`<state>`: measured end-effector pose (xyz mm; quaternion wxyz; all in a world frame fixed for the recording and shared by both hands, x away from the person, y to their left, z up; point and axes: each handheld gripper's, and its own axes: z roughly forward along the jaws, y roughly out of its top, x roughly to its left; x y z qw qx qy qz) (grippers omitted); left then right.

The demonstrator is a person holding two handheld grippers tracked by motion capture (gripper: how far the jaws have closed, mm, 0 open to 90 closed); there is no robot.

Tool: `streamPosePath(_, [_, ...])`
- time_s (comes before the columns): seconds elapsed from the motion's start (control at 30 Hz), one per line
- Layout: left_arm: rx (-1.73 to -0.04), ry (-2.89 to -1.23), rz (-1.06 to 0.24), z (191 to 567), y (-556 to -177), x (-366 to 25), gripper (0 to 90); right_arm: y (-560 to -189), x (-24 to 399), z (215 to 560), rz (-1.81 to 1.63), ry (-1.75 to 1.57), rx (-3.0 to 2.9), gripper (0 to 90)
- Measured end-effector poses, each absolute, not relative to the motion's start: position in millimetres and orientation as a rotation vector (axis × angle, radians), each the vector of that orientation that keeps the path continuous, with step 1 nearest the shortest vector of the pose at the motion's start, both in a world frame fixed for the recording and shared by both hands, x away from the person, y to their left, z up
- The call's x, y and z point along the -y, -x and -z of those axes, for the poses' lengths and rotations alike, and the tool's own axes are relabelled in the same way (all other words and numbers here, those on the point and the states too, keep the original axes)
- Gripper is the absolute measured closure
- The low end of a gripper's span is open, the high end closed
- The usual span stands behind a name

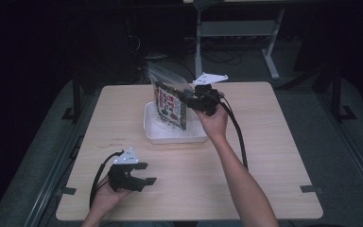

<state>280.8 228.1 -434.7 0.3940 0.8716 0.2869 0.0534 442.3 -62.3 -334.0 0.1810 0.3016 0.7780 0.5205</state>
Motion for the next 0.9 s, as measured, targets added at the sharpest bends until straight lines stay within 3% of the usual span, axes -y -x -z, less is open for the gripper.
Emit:
streamPosePath(0.2, [-0.728, -2.213, -0.137, 435, -281, -228, 30.8, -443, 70, 330, -1.524, -0.89, -2.221, 51.9])
streamPosePath(0.9, [-0.722, -2.216, -0.142, 434, -280, -225, 30.6, -428, 75, 323, -1.548, -0.87, -2.283, 40.8])
